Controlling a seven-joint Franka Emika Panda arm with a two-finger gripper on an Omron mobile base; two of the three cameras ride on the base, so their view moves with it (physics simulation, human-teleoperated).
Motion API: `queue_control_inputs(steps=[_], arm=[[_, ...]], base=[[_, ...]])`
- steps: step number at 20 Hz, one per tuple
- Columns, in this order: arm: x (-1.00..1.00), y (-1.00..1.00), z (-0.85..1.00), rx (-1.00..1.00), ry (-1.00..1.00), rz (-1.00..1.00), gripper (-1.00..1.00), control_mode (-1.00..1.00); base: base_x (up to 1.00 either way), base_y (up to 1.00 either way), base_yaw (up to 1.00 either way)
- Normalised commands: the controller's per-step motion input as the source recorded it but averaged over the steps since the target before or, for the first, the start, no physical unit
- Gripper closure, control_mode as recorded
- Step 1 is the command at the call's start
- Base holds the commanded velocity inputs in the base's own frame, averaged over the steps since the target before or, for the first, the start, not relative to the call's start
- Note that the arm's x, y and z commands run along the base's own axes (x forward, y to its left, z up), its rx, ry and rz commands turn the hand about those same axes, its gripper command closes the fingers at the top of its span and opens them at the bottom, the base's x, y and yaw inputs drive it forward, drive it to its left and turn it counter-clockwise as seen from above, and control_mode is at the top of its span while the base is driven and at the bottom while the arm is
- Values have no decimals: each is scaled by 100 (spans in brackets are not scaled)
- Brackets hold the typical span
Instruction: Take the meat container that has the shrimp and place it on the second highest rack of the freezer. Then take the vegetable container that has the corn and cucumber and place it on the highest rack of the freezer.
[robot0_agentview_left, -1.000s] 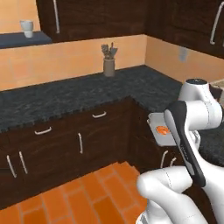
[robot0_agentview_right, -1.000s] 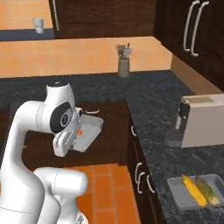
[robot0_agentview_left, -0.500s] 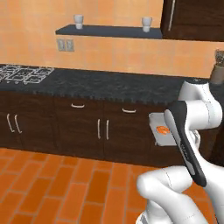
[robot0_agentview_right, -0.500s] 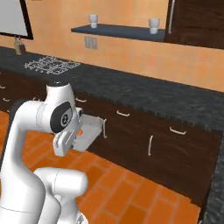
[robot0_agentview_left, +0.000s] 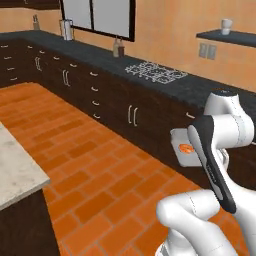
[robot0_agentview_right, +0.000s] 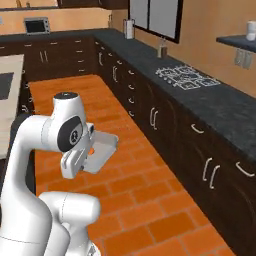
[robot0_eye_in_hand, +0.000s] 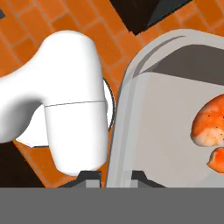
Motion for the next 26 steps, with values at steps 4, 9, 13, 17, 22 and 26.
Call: queue_control_inputs(steps=[4,9,13,17,22,26], arm=[[0,0,0,0,0,0,100,100],[0,0,0,0,0,0,100,100],[0,0,0,0,0,0,100,100],[0,0,0,0,0,0,100,100],[0,0,0,0,0,0,100,100],[0,0,0,0,0,0,100,100]], base=[[2,-4,97],[13,-10,93],[28,-3,93],[10,-23,84],[0,-13,93],[2,-14,90]])
